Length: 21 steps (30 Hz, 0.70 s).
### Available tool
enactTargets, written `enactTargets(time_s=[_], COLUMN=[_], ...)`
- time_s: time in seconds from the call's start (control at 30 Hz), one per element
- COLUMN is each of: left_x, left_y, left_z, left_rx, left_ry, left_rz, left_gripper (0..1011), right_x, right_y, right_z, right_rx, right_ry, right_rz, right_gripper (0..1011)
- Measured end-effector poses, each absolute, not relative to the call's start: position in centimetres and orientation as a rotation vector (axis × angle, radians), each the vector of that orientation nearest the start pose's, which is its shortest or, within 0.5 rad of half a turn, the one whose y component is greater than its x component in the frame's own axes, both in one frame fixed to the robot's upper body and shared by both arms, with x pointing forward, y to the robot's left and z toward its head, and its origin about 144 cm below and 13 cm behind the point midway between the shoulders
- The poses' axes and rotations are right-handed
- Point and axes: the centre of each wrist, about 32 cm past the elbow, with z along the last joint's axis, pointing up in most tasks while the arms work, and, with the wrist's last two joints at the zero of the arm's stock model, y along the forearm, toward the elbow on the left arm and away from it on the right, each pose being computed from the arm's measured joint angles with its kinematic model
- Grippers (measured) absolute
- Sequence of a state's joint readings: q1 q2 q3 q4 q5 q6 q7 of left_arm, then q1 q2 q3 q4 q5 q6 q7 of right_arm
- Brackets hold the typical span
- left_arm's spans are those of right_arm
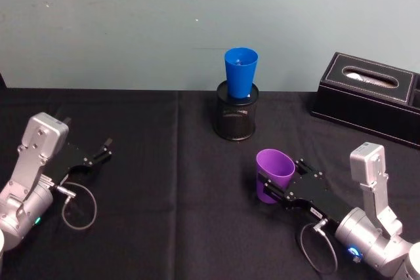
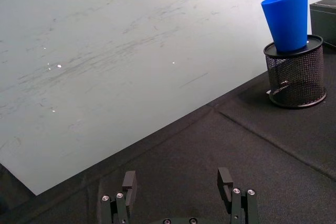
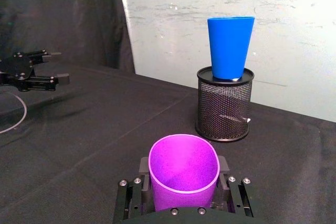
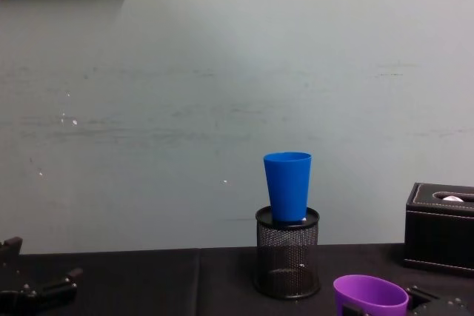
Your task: Pick up one cup with a gripper and tap it against the other cup.
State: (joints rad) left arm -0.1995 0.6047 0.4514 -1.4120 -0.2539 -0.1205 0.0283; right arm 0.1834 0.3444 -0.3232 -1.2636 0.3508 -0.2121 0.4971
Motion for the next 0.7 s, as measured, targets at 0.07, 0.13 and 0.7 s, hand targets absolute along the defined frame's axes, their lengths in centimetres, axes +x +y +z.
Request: enactTargets(time_s=[0.07, 0.13, 0.7], left_x=[48.86, 48.86, 48.86], left_y=[30.97, 30.97, 30.97], left_z=[113.98, 113.98, 113.98], left_rx=[0.305, 0.304, 0.304], left_ry=[-0.285, -0.285, -0.285], left_rz=[1.248, 1.248, 1.248], left_gripper=[1011, 1011, 1011], right_x=[49.46, 49.46, 49.46], right_y=[-26.76, -26.76, -26.76], right_z=[109.87, 109.87, 109.87], right_rx=[-0.036, -0.036, -0.036], right_ry=[-0.020, -0.020, -0.020], right_rz=[-0.876, -0.876, -0.876], right_gripper=[731, 731, 731])
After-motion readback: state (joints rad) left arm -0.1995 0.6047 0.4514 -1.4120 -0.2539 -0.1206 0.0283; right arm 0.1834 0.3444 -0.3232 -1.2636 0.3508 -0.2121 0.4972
